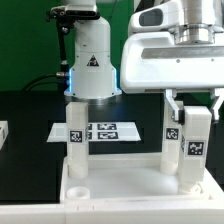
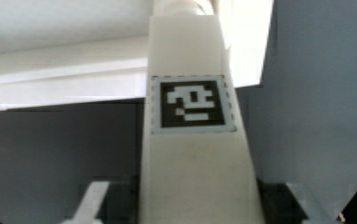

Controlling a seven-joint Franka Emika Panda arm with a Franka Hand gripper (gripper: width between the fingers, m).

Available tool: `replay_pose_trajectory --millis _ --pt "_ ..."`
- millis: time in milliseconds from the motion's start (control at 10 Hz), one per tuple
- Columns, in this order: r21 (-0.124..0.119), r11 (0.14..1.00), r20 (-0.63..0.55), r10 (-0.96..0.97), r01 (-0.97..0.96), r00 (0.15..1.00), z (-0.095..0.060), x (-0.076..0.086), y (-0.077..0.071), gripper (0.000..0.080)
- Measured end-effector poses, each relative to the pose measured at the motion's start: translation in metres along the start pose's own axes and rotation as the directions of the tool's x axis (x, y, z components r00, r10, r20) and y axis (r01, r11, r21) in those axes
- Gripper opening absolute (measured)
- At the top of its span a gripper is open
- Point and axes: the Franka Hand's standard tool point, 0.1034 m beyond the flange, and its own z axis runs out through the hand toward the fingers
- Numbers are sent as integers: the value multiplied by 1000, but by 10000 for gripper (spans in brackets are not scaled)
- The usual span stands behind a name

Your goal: Assemble desk

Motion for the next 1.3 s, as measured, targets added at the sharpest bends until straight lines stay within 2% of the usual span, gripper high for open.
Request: replay_pose_trajectory --millis 500,700,800,900,1000,1100,1300 --pt "-1 1000 -36 -14 14 999 6 -2 -2 285" --pt "-6 1000 5 -13 13 1000 5 -2 -1 300" --pt "-5 1000 25 0 1 1000 2 5 -1 472" --pt "-17 1000 92 12 -10 996 3 8 1 472" --pt "-34 999 181 29 -23 983 2 14 5 613" --pt "-42 999 211 40 -32 977 2 22 10 642" --pt "-78 996 363 71 -46 929 3 19 19 647"
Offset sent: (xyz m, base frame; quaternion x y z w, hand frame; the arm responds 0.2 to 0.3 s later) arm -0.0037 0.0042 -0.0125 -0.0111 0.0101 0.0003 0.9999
